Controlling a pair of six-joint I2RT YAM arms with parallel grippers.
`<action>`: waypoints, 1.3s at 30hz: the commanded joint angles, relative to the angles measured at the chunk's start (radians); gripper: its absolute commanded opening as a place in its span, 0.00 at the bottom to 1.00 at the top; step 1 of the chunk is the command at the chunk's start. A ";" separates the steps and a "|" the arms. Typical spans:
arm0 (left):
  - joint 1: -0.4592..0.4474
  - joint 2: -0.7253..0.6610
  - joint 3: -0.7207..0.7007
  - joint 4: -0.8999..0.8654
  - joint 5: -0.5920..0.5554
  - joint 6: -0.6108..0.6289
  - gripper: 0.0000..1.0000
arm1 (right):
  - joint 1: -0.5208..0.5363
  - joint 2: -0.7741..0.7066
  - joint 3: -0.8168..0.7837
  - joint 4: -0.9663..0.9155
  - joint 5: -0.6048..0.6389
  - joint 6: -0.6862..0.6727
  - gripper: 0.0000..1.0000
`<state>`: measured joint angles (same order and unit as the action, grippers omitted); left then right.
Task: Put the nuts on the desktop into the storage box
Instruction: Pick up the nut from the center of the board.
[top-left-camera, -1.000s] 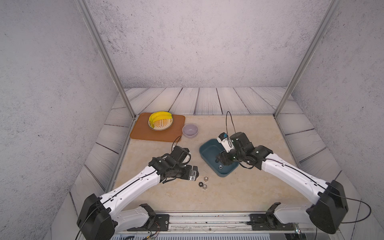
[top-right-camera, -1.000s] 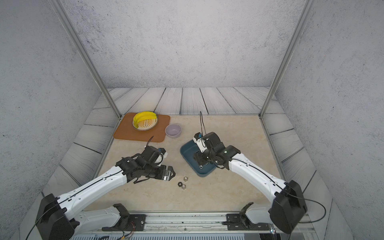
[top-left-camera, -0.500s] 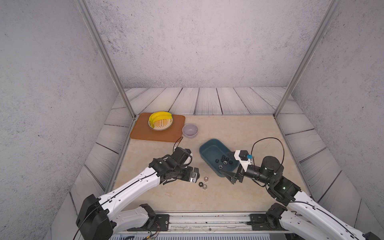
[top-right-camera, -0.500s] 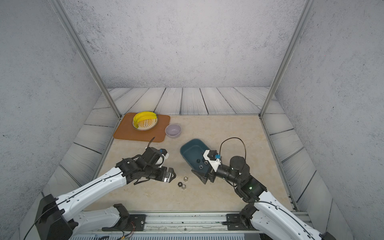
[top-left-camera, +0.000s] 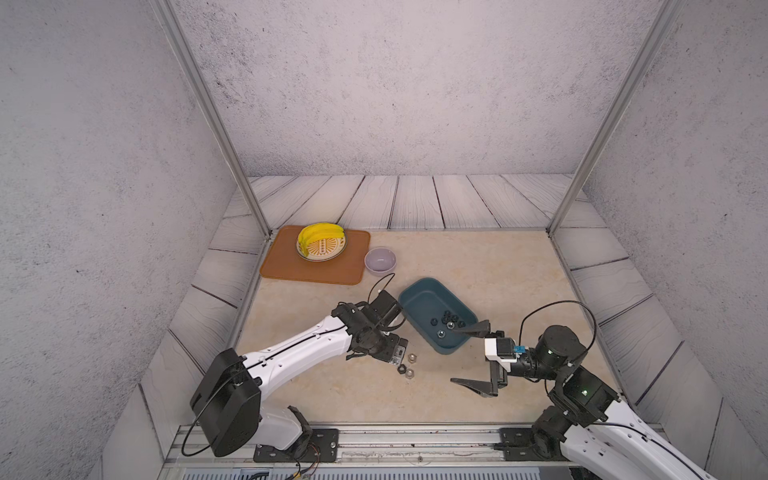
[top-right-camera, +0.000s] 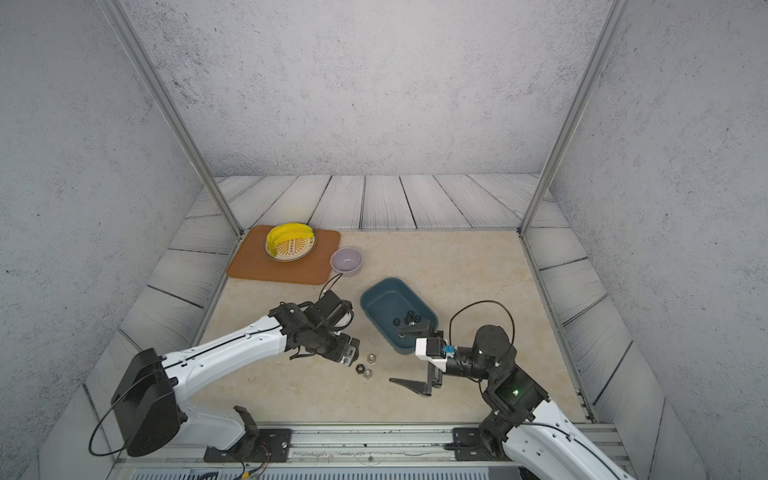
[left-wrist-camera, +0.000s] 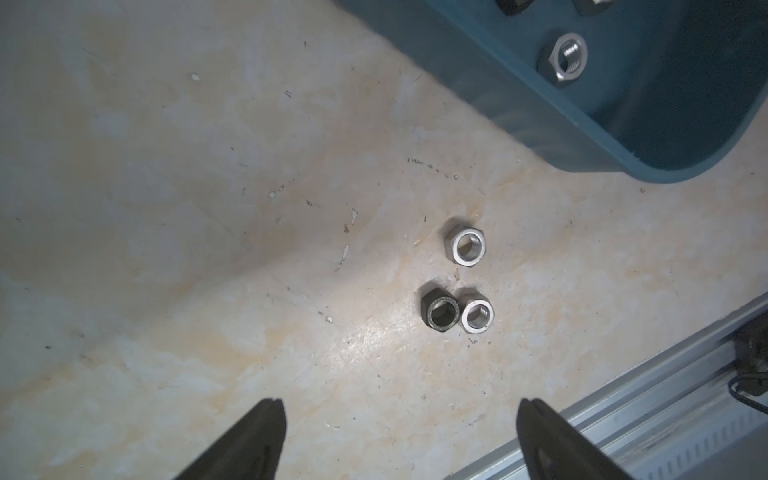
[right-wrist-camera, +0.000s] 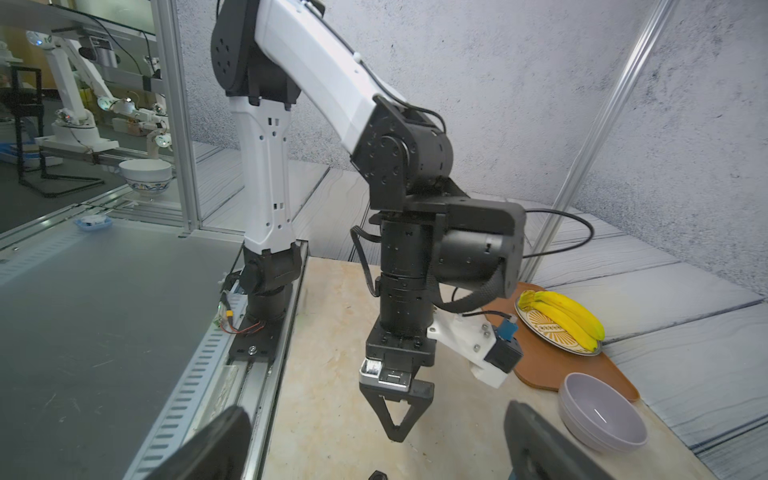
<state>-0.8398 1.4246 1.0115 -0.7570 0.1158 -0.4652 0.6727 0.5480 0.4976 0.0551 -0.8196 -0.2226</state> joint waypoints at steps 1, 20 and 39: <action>-0.010 0.053 0.038 -0.032 -0.019 0.038 0.89 | 0.000 0.001 0.010 -0.029 -0.047 -0.029 0.99; -0.054 0.357 0.176 0.020 0.032 0.085 0.77 | 0.000 -0.054 -0.004 -0.055 0.061 -0.069 0.99; -0.076 0.494 0.243 0.033 0.074 0.152 0.62 | 0.000 -0.077 -0.011 -0.063 0.094 -0.078 0.99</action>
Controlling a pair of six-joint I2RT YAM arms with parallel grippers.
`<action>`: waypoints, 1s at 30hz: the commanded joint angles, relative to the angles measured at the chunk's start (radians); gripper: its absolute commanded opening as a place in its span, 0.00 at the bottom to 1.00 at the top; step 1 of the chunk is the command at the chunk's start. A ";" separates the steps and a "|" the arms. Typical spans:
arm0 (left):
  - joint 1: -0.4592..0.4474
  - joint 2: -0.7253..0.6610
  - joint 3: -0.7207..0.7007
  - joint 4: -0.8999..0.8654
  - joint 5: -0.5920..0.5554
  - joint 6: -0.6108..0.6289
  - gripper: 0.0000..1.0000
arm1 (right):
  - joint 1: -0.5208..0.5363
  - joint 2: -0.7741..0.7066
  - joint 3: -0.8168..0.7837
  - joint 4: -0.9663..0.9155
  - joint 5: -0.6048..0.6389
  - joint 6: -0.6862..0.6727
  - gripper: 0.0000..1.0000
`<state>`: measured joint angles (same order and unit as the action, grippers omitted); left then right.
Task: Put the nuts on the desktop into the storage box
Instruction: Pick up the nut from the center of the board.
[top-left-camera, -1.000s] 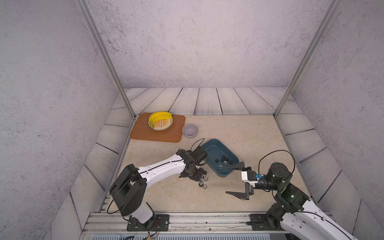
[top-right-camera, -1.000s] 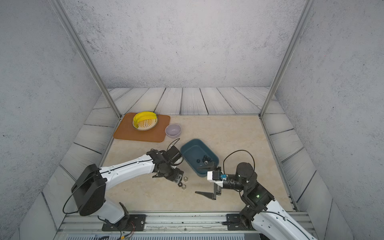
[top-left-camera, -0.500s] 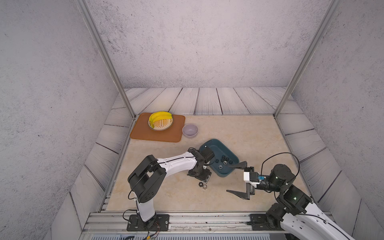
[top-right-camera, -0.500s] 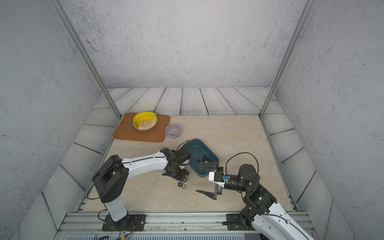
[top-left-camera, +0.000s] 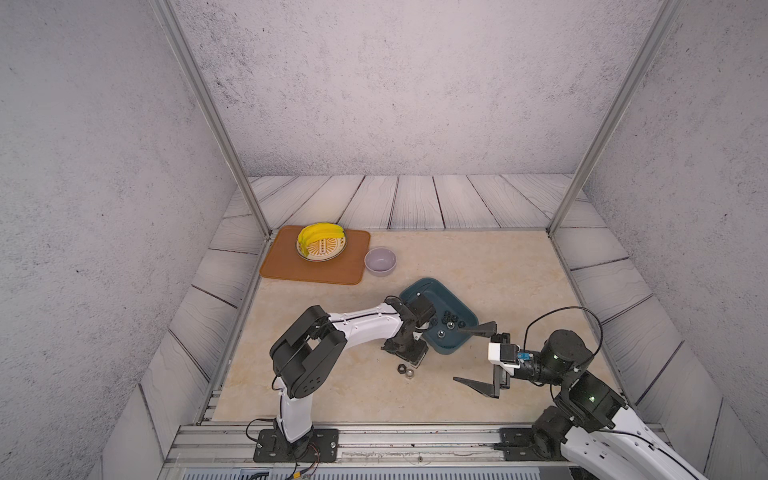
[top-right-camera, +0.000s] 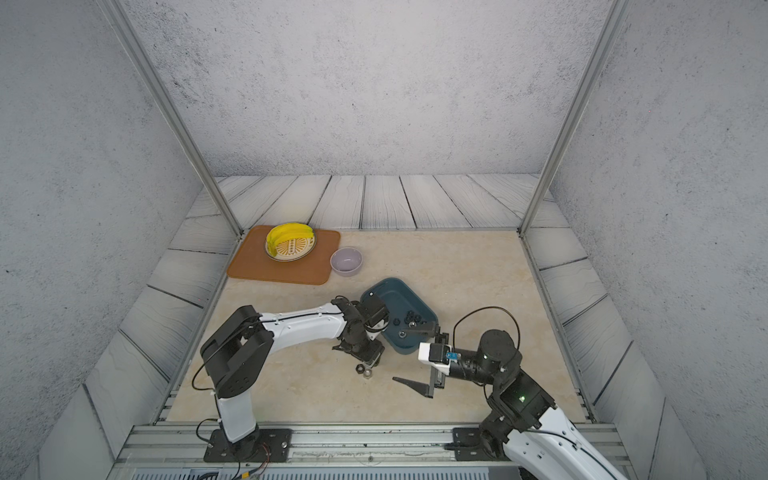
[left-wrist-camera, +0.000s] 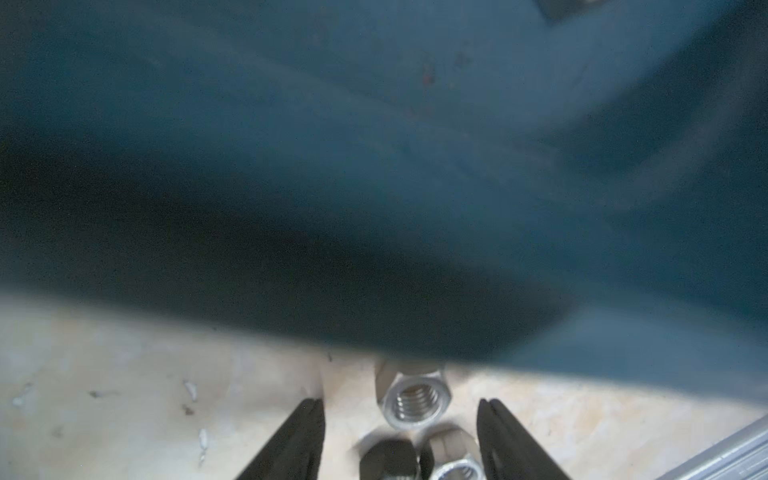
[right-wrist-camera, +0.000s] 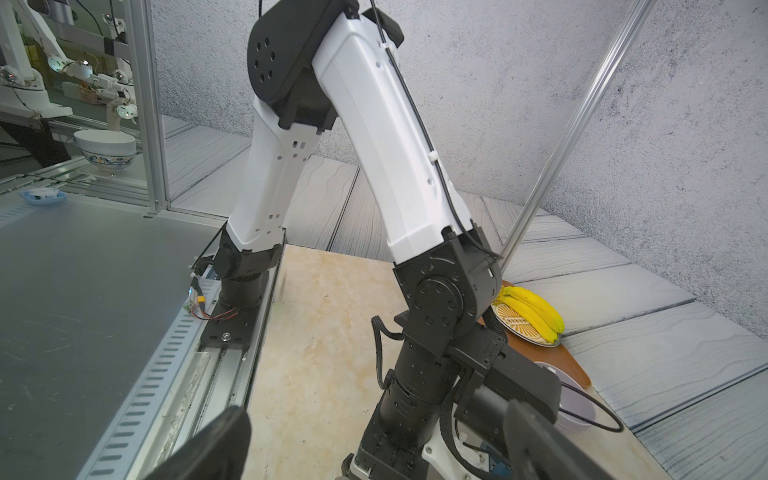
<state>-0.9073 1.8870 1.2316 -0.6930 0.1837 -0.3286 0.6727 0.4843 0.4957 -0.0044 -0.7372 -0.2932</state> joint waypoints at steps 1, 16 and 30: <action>-0.008 0.037 0.026 -0.033 0.006 0.017 0.62 | -0.001 -0.012 -0.008 -0.003 0.012 -0.008 0.99; -0.021 0.055 0.043 -0.065 -0.051 0.009 0.40 | -0.001 -0.015 -0.011 -0.008 0.021 -0.011 0.99; -0.019 -0.048 -0.013 -0.031 -0.051 0.016 0.30 | -0.001 -0.015 -0.005 -0.024 0.102 0.028 0.99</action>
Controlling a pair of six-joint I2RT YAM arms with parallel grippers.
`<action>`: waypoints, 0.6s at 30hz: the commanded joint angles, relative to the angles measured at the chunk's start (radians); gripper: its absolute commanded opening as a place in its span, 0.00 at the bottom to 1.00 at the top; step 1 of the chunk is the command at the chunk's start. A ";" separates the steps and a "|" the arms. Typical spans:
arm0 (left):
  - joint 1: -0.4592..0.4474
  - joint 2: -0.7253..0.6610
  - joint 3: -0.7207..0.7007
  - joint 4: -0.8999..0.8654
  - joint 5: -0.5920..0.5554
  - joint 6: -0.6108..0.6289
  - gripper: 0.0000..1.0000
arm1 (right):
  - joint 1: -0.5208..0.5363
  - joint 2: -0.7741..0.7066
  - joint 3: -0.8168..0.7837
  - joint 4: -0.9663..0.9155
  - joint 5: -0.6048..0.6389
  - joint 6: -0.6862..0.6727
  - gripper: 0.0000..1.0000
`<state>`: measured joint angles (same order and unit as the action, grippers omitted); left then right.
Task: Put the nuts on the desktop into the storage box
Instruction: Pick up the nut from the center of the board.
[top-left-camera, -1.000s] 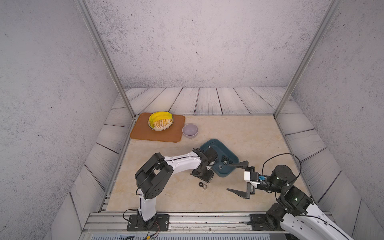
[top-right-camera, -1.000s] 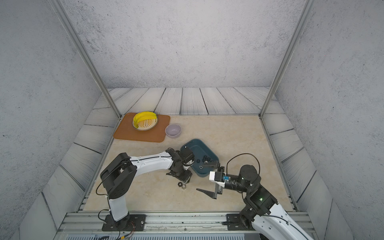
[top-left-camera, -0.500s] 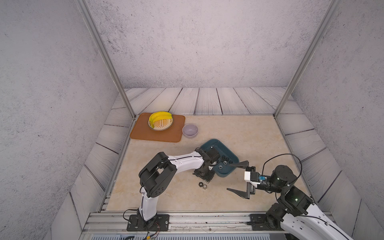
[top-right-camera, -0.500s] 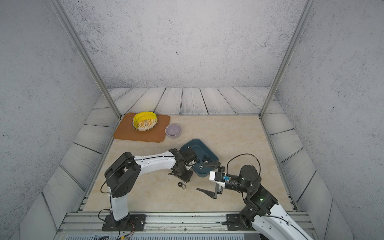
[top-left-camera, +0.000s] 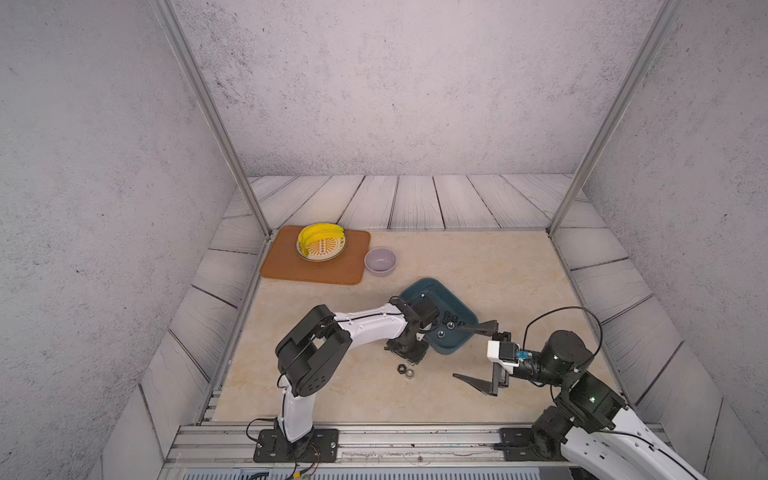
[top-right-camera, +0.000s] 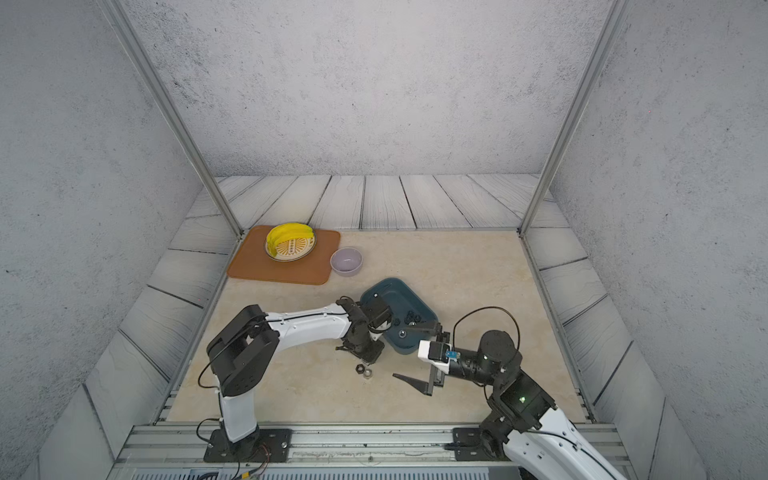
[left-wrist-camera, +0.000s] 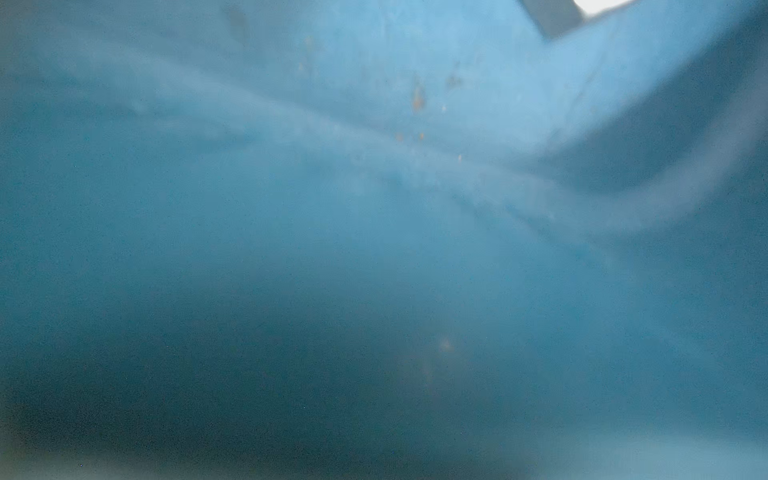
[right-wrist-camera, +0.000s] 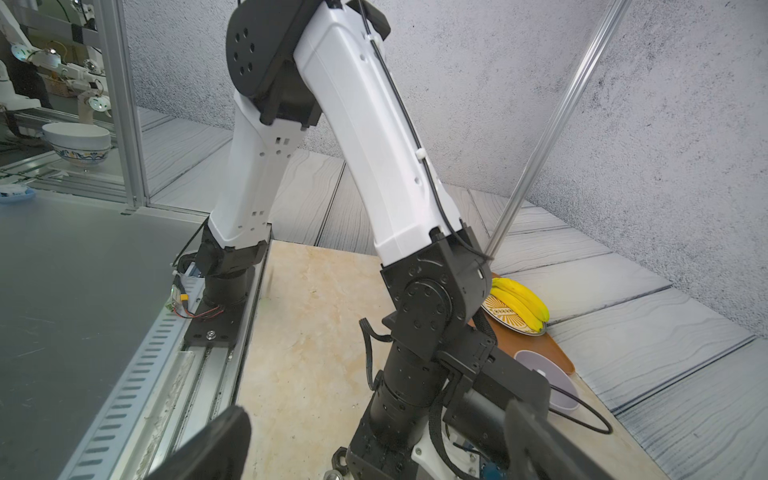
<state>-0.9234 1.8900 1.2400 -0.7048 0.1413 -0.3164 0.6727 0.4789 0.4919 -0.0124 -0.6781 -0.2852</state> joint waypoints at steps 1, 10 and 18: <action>-0.001 -0.067 -0.027 -0.018 -0.007 0.002 0.30 | -0.001 -0.008 0.002 -0.022 0.060 0.029 0.99; 0.049 -0.220 -0.097 0.044 0.121 -0.027 0.30 | 0.000 -0.009 0.011 -0.025 0.164 0.108 0.99; 0.104 -0.412 -0.161 0.119 0.289 -0.104 0.30 | 0.000 -0.022 0.001 0.007 0.186 0.074 0.99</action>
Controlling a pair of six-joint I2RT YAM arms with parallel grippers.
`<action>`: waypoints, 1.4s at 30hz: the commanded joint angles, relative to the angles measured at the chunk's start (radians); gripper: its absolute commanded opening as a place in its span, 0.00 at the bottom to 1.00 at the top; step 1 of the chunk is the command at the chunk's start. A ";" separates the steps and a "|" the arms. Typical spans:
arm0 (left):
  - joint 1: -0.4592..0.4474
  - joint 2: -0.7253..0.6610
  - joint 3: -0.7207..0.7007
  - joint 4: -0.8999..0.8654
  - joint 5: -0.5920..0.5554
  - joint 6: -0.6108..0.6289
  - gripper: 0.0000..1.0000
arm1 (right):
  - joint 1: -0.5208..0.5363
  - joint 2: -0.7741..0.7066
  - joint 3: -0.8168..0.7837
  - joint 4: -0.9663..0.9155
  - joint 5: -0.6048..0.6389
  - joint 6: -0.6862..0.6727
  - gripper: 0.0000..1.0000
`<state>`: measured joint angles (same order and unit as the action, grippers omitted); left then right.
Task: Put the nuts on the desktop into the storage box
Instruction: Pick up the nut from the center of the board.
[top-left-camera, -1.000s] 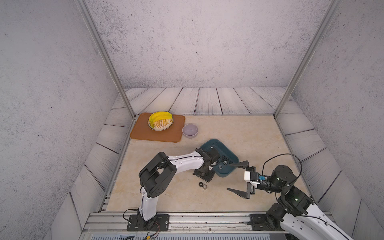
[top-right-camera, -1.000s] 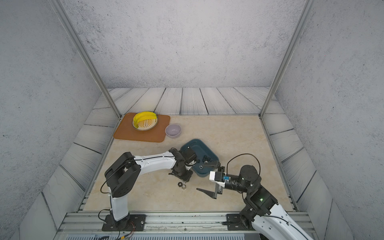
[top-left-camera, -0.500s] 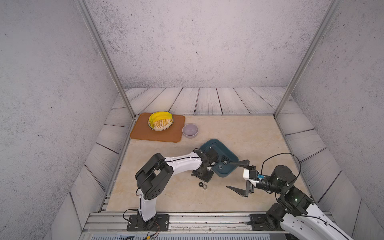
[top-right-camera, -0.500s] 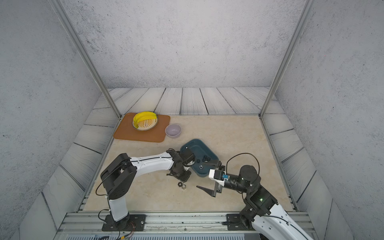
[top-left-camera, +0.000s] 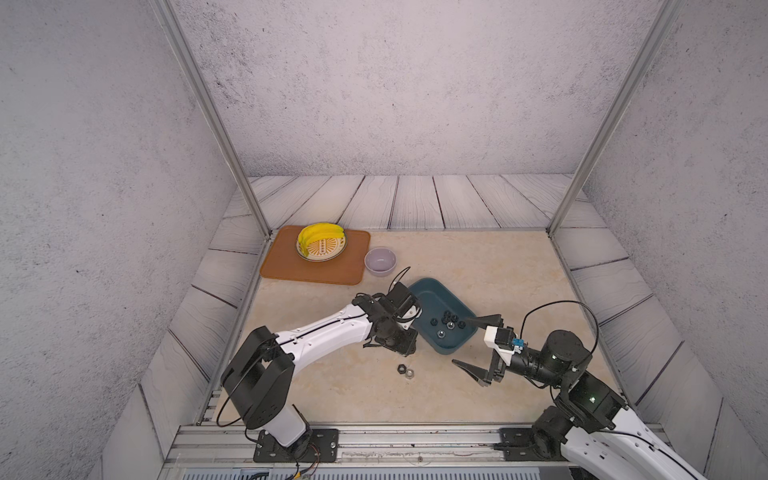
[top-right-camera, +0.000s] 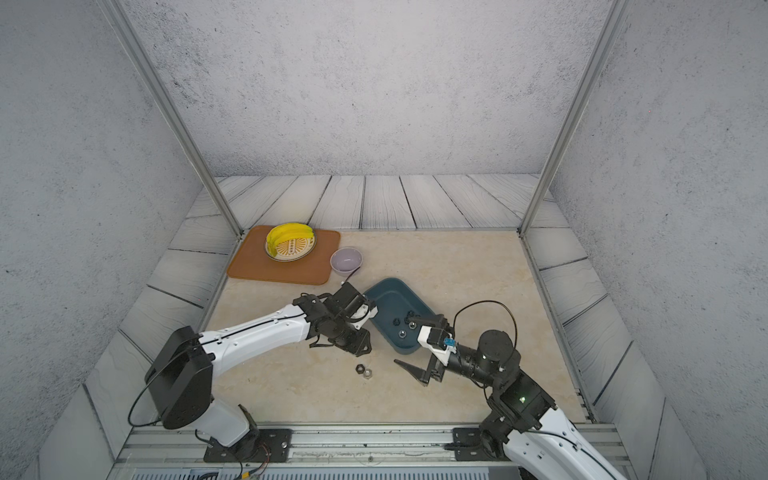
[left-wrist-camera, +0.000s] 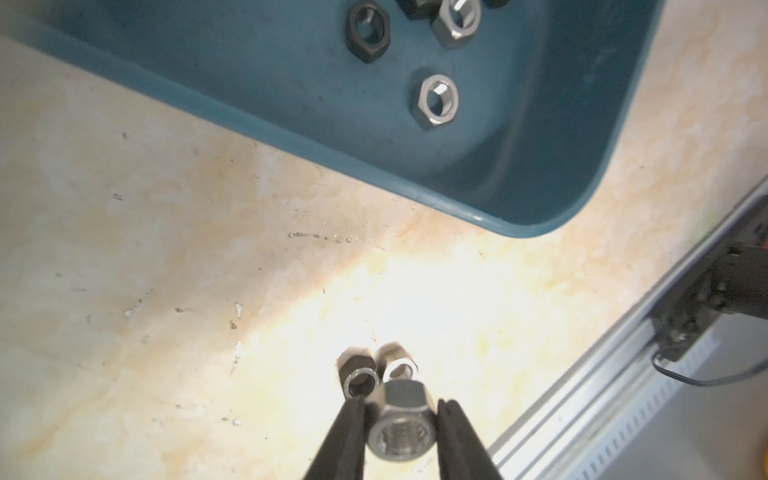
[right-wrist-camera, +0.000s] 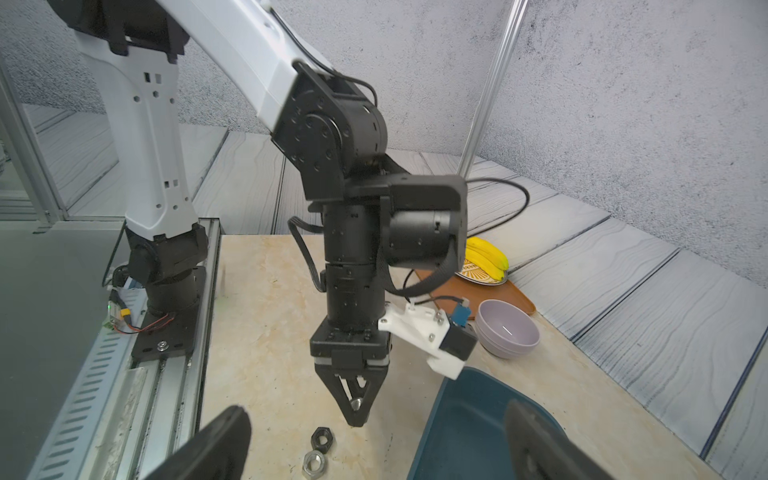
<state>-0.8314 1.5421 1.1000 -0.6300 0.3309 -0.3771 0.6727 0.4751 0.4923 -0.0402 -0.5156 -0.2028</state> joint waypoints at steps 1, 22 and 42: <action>0.019 -0.093 -0.035 0.070 0.144 -0.063 0.30 | 0.000 -0.017 -0.003 0.036 0.009 -0.023 0.99; 0.063 -0.448 -0.195 0.577 0.516 -0.413 0.30 | 0.057 0.231 -0.002 0.485 -0.185 0.089 0.90; 0.074 -0.450 -0.227 0.777 0.609 -0.555 0.30 | 0.094 0.292 -0.021 0.590 -0.125 0.107 0.62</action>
<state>-0.7631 1.1007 0.8772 0.0795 0.9031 -0.9192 0.7631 0.7811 0.4808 0.5407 -0.6556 -0.1043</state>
